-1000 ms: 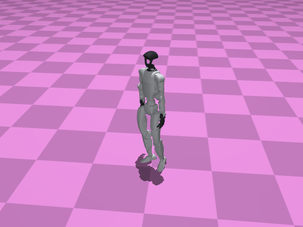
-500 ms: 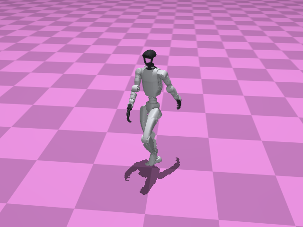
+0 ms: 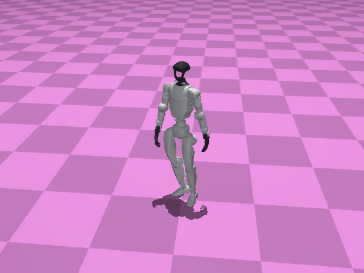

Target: In place motions

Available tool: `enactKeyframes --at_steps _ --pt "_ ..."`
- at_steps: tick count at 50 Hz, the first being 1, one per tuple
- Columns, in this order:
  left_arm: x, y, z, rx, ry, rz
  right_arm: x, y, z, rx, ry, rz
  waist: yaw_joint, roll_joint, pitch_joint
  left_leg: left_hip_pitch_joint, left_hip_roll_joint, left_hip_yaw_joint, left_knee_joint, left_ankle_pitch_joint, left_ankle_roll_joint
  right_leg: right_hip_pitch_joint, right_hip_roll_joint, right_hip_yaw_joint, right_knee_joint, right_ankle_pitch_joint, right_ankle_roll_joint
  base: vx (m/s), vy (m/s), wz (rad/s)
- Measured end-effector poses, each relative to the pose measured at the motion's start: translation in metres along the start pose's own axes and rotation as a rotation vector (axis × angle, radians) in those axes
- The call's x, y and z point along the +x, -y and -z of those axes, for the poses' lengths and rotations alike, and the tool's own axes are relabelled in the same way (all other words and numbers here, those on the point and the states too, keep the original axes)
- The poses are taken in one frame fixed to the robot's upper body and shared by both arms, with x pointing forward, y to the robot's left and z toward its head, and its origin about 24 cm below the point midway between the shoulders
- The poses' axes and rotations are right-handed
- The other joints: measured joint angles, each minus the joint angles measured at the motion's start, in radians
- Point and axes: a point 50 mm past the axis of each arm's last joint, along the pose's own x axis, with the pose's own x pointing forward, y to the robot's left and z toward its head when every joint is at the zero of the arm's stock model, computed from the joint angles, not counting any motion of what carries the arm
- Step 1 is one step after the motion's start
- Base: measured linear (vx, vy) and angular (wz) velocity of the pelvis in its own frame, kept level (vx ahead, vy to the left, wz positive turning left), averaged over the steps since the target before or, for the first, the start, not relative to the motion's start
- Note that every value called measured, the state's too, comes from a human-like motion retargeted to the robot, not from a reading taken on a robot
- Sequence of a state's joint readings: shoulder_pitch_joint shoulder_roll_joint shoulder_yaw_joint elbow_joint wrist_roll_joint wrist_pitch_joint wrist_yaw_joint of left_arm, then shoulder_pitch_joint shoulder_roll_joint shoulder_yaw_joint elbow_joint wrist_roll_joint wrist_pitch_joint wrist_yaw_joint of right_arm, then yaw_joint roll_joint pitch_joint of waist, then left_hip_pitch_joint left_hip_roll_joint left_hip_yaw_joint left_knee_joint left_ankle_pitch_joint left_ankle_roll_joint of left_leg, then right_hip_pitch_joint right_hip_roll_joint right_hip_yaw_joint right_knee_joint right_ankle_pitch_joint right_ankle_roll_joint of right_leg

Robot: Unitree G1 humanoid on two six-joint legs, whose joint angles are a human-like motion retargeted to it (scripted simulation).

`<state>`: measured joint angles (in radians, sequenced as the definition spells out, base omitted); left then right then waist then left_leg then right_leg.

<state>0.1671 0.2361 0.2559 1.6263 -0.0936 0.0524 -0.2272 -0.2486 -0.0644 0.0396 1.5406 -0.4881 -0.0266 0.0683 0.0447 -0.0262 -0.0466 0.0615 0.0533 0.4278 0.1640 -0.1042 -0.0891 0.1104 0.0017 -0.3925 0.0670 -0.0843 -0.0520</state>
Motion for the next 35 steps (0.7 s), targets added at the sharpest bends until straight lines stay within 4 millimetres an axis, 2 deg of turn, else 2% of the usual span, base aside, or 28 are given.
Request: enactKeyframes --at_steps 2,5,10,13,15,17,20,22,25,30,35 --pt "-0.001 0.004 -0.014 0.020 0.023 -0.010 0.000 -0.001 0.013 0.002 -0.020 0.002 -0.026 0.003 -0.016 0.008 -0.016 -0.014 -0.054 -0.002 0.027 -0.009 -0.006 -0.018 0.012 -0.009 0.012 0.18 0.15 0.40" --pt "-0.003 0.012 -0.038 0.061 0.058 -0.018 -0.002 -0.005 0.035 0.027 -0.047 0.006 -0.051 -0.002 -0.020 0.006 -0.027 -0.031 -0.083 0.007 0.037 -0.033 -0.026 -0.032 0.062 -0.028 0.027 0.19 0.17 0.28" --pt "-0.010 0.036 -0.083 0.194 0.155 -0.026 -0.008 -0.024 0.079 0.113 -0.144 -0.008 -0.053 -0.013 0.034 0.041 -0.027 -0.033 -0.084 -0.009 0.062 -0.077 -0.057 -0.028 0.224 0.003 0.031 0.16 0.14 -0.07" --pt "-0.018 0.068 -0.118 0.292 0.243 0.012 -0.016 -0.036 0.109 0.163 -0.235 -0.016 -0.013 -0.003 0.079 0.060 -0.011 0.001 -0.078 -0.020 0.072 -0.185 -0.092 0.041 0.467 0.181 0.050 0.03 0.14 -0.84" --pt "-0.027 0.095 -0.144 0.337 0.344 0.056 -0.022 -0.041 0.128 0.172 -0.289 -0.007 -0.031 0.020 0.107 0.055 0.016 0.013 -0.063 -0.026 0.077 -0.300 -0.114 0.061 0.664 0.312 0.018 -0.07 0.17 -0.47" --pt "-0.042 0.118 -0.173 0.349 0.459 0.104 -0.027 -0.042 0.143 0.155 -0.333 -0.004 -0.074 0.033 0.130 0.046 0.029 0.023 -0.052 -0.030 0.087 -0.428 -0.129 0.064 0.857 0.283 -0.031 -0.10 0.16 -0.14" --pt "-0.075 0.148 -0.220 0.357 0.648 0.157 -0.036 -0.043 0.163 0.140 -0.405 -0.009 -0.155 0.045 0.182 0.035 0.035 0.013 -0.030 -0.043 0.111 -0.595 -0.245 -0.032 1.131 0.193 -0.139 -0.15 0.19 0.19" --pt "-0.097 0.160 -0.244 0.343 0.757 0.153 -0.043 -0.049 0.177 0.147 -0.460 -0.015 -0.227 0.052 0.212 0.038 0.041 -0.013 -0.033 -0.043 0.126 -0.700 -0.269 -0.041 1.244 0.169 -0.158 -0.13 0.10 0.74" --pt "-0.128 0.174 -0.274 0.316 0.902 0.149 -0.057 -0.059 0.201 0.187 -0.553 -0.019 -0.324 0.068 0.244 0.048 0.058 -0.048 -0.045 -0.038 0.145 -0.848 -0.259 -0.022 1.339 0.159 -0.133 -0.04 0.05 0.79" --pt "-0.162 0.185 -0.298 0.297 1.061 0.161 -0.079 -0.074 0.231 0.302 -0.691 -0.015 -0.415 0.090 0.259 0.037 0.091 -0.079 -0.037 -0.041 0.152 -0.936 -0.272 -0.052 1.335 0.143 -0.134 0.01 0.03 0.30" --pt "-0.161 0.185 -0.298 0.311 1.056 0.140 -0.082 -0.078 0.235 0.376 -0.704 -0.012 -0.406 0.079 0.245 0.049 0.079 -0.052 -0.034 -0.051 0.149 -0.863 -0.247 -0.030 1.253 0.156 -0.109 0.03 0.01 -0.25"
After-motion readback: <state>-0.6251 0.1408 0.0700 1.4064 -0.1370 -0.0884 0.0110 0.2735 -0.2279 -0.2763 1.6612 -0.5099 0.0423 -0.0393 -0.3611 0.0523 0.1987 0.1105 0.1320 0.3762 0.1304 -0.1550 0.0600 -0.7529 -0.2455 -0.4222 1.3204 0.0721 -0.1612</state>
